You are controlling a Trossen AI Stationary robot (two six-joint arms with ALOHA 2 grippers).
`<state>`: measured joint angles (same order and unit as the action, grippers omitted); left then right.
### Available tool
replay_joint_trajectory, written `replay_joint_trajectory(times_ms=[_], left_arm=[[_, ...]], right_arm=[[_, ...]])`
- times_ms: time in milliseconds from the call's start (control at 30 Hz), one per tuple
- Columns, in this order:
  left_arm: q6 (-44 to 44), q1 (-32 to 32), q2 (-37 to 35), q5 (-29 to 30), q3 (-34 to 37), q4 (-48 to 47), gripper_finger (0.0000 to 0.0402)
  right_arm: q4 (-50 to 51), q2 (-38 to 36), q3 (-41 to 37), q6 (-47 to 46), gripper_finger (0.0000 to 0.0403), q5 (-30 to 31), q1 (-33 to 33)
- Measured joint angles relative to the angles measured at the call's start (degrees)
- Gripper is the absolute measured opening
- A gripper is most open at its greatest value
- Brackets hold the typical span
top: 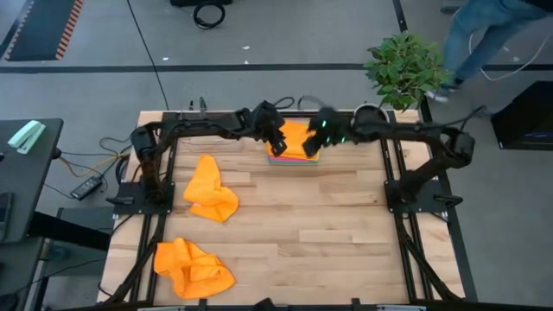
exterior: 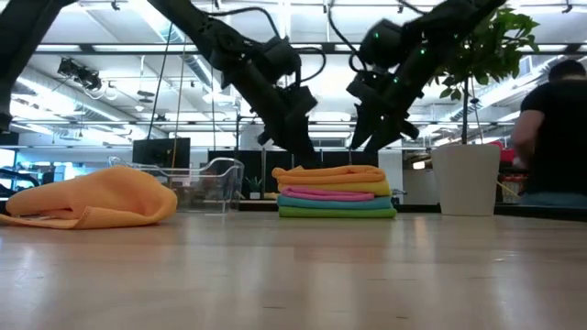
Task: Fold microfiber towels
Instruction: Stack the folded orange towel on the yellow towel
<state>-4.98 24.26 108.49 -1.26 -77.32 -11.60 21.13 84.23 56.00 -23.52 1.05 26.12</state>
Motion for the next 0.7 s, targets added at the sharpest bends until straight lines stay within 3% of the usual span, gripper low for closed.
replay_joint_trajectory(times_ms=[200,333,700], left_arm=[[6.6,0.0,0.7,-0.1,0.0,0.1,0.0011],[8.5,0.2,0.8,-0.2,0.0,-0.2,0.0018],[8.7,0.2,2.6,-0.2,0.1,-1.7,0.0008]], right_arm=[[1.4,0.0,-2.2,1.2,0.0181,17.4,-11.8],[1.4,0.0,-4.4,3.9,0.0171,23.6,-14.2],[-4.2,0.0,-9.7,8.6,0.016,25.0,-14.6]])
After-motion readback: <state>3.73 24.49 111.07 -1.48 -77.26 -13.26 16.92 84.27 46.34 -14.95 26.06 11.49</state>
